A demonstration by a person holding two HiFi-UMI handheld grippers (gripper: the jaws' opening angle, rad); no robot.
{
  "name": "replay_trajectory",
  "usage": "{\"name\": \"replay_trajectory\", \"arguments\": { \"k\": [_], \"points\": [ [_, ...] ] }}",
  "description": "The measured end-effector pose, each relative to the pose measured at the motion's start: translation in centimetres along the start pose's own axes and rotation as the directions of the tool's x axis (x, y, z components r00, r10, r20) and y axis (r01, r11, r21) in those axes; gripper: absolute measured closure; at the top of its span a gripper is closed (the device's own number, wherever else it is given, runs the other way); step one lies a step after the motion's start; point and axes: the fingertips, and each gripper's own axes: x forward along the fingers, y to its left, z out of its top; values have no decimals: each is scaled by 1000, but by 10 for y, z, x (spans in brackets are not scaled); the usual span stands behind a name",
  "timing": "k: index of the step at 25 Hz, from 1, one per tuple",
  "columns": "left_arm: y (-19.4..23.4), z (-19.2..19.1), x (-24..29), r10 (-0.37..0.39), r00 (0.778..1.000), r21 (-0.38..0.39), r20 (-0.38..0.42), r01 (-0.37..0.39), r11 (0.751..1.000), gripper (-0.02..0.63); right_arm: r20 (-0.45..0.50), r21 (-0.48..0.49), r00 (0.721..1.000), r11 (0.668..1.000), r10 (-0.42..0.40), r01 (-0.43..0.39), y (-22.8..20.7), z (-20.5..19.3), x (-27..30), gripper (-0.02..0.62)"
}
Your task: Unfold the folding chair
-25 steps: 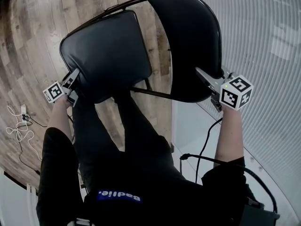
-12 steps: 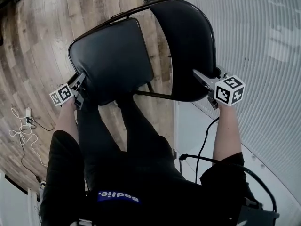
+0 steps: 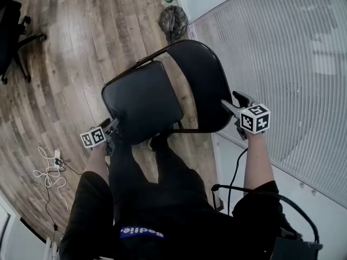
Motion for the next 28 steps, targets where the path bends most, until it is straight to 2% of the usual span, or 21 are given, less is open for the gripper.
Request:
{"name": "replay_trajectory", "arguments": {
  "k": [7, 12, 18, 23, 28],
  "points": [
    [-86, -4, -40, -54, 998, 52, -43, 56, 997, 330, 64, -1, 998, 1000, -11, 11, 15, 22, -49, 327],
    [-136, -5, -60, -75, 994, 103, -74, 82, 991, 330, 107, 26, 994, 1000, 1, -3, 28, 24, -79, 327],
    [-197, 3, -70, -137, 989, 140, -59, 144, 980, 330, 119, 32, 992, 999, 31, -35, 42, 15, -95, 328],
    [-245, 10, -77, -203, 978, 171, -52, 209, 963, 330, 124, 16, 990, 998, 64, -66, 55, 13, -98, 337],
    [-287, 1, -78, -244, 966, 232, -83, 257, 938, 331, 149, 14, 984, 995, 100, -103, 68, 2, -100, 351]
  ]
}}
